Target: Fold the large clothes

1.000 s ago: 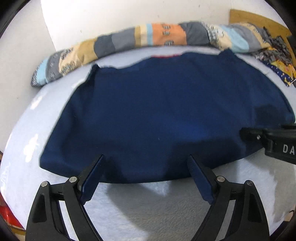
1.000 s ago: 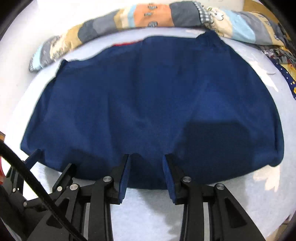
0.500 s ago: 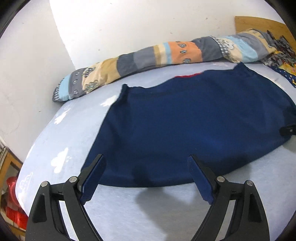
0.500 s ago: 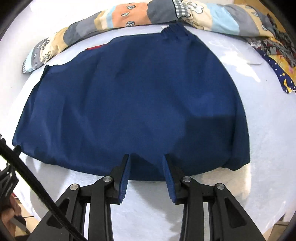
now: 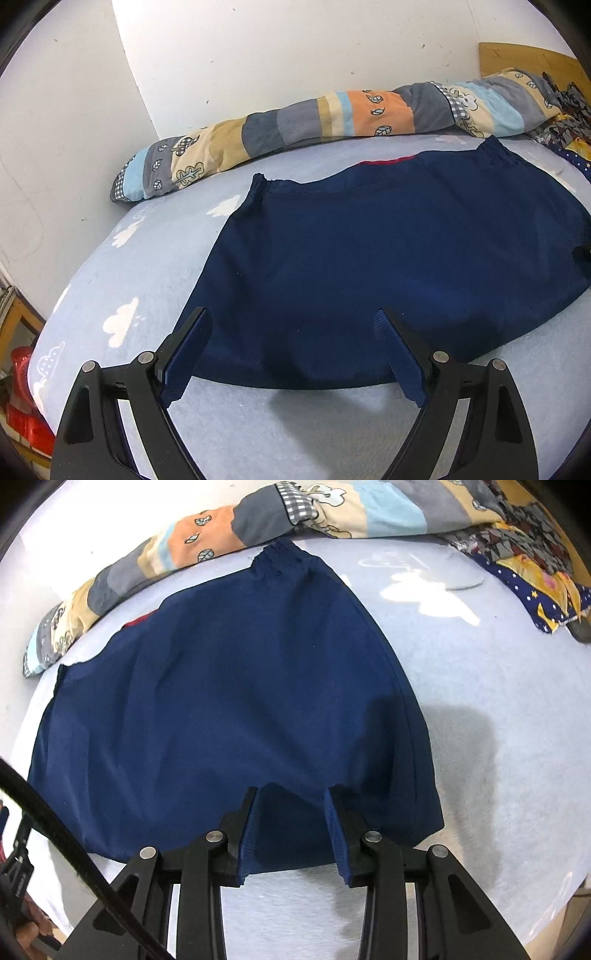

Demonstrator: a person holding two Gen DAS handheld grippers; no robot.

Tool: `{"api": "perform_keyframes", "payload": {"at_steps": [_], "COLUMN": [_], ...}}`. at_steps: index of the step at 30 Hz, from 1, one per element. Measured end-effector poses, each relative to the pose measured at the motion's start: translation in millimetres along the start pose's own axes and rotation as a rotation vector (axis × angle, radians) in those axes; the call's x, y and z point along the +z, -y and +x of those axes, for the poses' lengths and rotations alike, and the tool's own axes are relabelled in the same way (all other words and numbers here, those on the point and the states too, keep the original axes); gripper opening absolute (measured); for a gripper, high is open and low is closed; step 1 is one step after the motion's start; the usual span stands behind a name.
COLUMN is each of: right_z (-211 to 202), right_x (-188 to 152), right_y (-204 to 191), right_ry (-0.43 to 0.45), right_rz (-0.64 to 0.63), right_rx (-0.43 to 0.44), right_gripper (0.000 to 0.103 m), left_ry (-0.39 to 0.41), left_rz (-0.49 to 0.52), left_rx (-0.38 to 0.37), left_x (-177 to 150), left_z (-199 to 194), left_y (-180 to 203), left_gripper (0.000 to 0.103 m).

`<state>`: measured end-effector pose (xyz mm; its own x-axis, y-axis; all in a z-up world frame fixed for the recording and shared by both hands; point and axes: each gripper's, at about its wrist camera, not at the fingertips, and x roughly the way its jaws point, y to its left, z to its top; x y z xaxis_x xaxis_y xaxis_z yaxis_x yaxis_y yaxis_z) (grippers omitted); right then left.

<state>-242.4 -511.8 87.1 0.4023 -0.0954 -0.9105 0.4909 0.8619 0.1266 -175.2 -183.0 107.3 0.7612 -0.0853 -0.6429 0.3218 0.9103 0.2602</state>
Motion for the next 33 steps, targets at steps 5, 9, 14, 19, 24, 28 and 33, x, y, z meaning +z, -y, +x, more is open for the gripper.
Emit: {"api": "perform_keyframes", "payload": {"at_steps": [5,9,14,19,24,28,33], "right_z": [-18,-8,12,-14,-24,-3,-38], "right_x": [5,11,16,23,21,10,10], "right_y": [-12,-10,10,24,55,71,80], "right_ry": [0.106,0.086,0.014,0.073,0.086,-0.017,0.063], "right_rz": [-0.028,0.002,0.081,0.132,0.18,0.223,0.227], "right_rx": [-0.002,0.01,0.053,0.094,0.102,0.132,0.166], "right_gripper": [0.038,0.039,0.038,0.038,0.038,0.035,0.039], "left_ry": [0.003,-0.025,-0.203,-0.148,-0.18,-0.267,-0.19], "left_rz": [-0.007,-0.025,-0.083,-0.176,-0.232,-0.235,-0.309], "left_rx": [0.006,0.027,0.074,0.075,0.051,0.012,-0.007], "left_x": [0,-2,-21,-18,-21,-31,-30], "left_z": [0,9,45,34,41,55,34], "left_y": [0,-9,-35,-57,-65,-68,-88], "left_gripper": [0.089,0.089,0.089,0.089,0.089,0.089,0.089]}}
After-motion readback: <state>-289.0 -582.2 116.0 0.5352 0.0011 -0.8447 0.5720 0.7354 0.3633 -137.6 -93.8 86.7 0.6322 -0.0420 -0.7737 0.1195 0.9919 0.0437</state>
